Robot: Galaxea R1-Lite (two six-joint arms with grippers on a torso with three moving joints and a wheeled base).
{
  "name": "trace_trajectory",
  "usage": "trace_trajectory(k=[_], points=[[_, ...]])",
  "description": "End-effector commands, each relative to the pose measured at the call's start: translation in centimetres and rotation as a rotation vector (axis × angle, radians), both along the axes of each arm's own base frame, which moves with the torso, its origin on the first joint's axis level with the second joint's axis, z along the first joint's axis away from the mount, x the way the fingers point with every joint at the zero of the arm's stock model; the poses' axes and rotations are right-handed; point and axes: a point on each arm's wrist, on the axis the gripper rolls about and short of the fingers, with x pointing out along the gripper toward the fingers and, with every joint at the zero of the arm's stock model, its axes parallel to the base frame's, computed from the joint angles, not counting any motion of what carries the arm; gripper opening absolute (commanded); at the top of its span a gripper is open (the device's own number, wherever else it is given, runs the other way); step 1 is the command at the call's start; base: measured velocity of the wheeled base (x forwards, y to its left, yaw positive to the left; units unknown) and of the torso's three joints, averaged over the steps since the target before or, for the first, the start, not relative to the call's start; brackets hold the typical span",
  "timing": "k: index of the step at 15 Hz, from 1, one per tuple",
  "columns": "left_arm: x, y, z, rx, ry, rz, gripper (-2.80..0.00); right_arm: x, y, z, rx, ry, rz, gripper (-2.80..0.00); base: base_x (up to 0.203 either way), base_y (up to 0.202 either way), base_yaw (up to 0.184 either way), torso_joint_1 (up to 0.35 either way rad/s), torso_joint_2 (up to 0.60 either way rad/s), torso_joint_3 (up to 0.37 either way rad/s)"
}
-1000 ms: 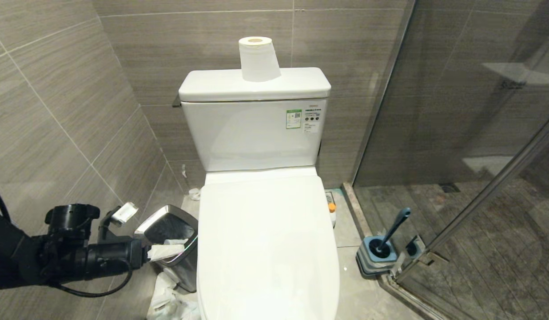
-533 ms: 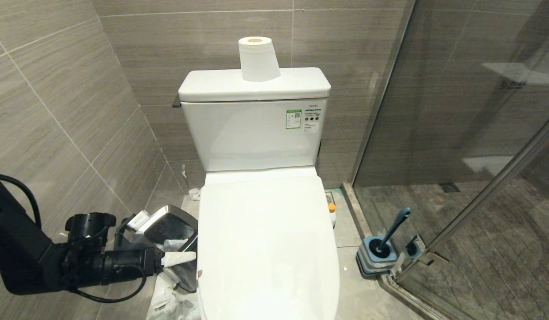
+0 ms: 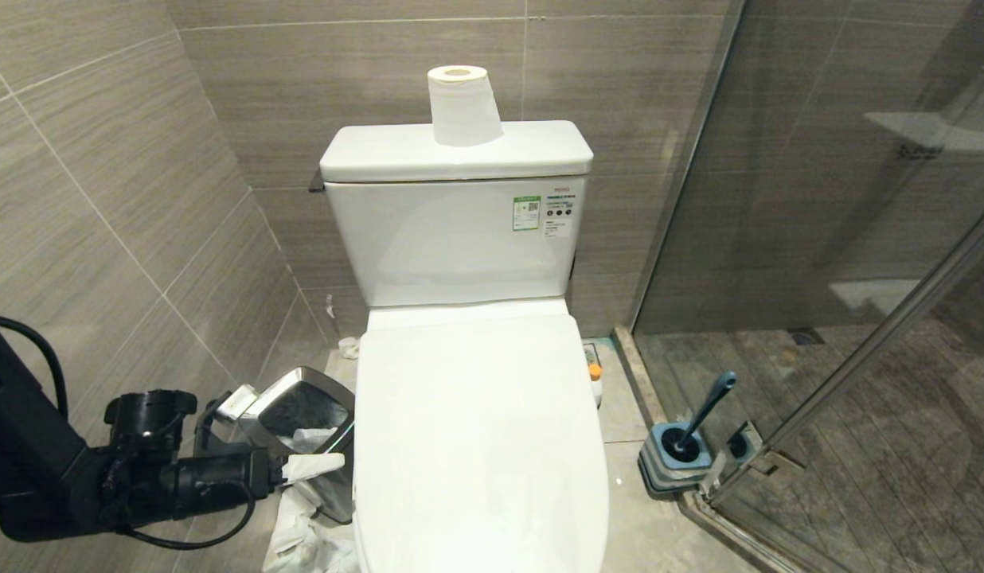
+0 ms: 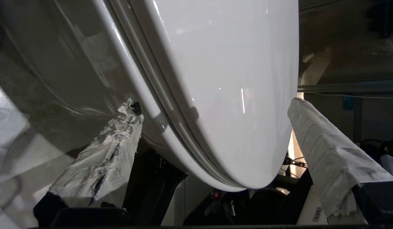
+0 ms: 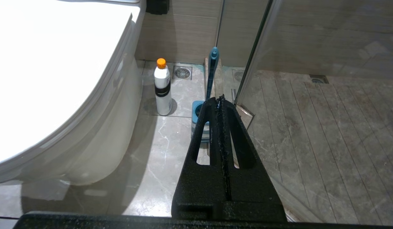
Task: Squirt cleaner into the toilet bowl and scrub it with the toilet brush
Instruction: Use the left hand to lift the toilet lid slightly
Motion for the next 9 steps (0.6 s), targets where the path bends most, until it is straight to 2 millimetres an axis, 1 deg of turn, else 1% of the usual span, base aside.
trace_trajectory(k=[1, 7, 9], points=[[-0.06, 0.2, 0.02, -0.004, -0.002, 0.004, 0.0, 0.01, 0.0, 0.01, -0.001, 0.001, 0.0, -2.8, 0.0, 0.0, 0.0, 0.0, 0.0, 0.0], [-0.17, 0.4, -0.03, -0.022, 0.029, 0.025, 0.0, 0.01, 0.0, 0.01, -0.001, 0.0, 0.0, -2.8, 0.0, 0.0, 0.0, 0.0, 0.0, -0.006], [-0.18, 0.58, -0.03, -0.023, 0.03, 0.032, 0.0, 0.01, 0.0, 0.01, -0.001, 0.001, 0.0, -2.8, 0.0, 0.0, 0.0, 0.003, 0.0, -0.121]])
